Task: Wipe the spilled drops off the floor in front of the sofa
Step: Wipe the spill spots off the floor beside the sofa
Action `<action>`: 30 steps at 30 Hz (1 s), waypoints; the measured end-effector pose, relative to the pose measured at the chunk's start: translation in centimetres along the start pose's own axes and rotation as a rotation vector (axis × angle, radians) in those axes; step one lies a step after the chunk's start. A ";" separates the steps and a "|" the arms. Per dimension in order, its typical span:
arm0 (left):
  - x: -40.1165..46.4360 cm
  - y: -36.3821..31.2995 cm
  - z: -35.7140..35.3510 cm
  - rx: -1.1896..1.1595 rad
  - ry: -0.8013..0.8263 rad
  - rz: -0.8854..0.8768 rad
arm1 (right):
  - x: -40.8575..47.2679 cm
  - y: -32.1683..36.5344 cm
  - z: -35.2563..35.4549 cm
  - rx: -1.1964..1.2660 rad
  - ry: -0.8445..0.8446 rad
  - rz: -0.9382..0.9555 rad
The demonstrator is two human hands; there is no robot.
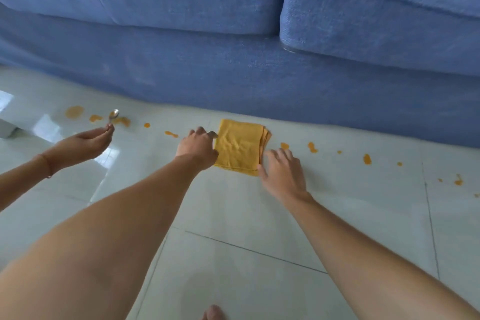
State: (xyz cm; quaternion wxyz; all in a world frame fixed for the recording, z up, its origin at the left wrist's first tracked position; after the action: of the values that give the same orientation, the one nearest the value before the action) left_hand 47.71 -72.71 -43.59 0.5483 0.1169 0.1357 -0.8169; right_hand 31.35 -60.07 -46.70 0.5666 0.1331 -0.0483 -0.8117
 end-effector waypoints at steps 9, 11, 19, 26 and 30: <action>5.6 -7.1 -9.2 -0.014 -0.131 -0.182 | -3.8 -4.1 -6.6 0.031 -0.289 0.068; 7.4 -7.0 -9.4 -0.011 -0.245 -0.167 | -3.8 -4.2 -6.8 0.052 -0.337 0.081; 7.3 -6.1 -9.6 0.037 -0.261 -0.208 | -3.5 -4.5 -6.9 0.084 -0.359 0.090; -7.1 -2.1 -14.2 0.049 -0.249 -0.164 | -5.5 -5.9 -5.2 0.071 -0.355 0.059; -10.5 -1.0 -15.3 0.049 -0.243 -0.145 | -7.4 -8.1 -5.7 -0.020 -0.324 -0.039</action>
State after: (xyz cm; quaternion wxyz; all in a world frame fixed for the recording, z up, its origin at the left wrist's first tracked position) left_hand 51.36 -57.90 -54.22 0.4973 0.0206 0.0563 -0.8655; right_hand 27.89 -49.90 -52.81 0.5368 -0.0045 -0.1282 -0.8339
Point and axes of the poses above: each hand's wrist, its own x-axis towards the middle knuckle, its own z-axis out of the back of the hand, y = z × x, the point moved 8 cm from there along x, towards the middle knuckle, and after that the axes turned 3 degrees about -y, right-handed, at the moved point
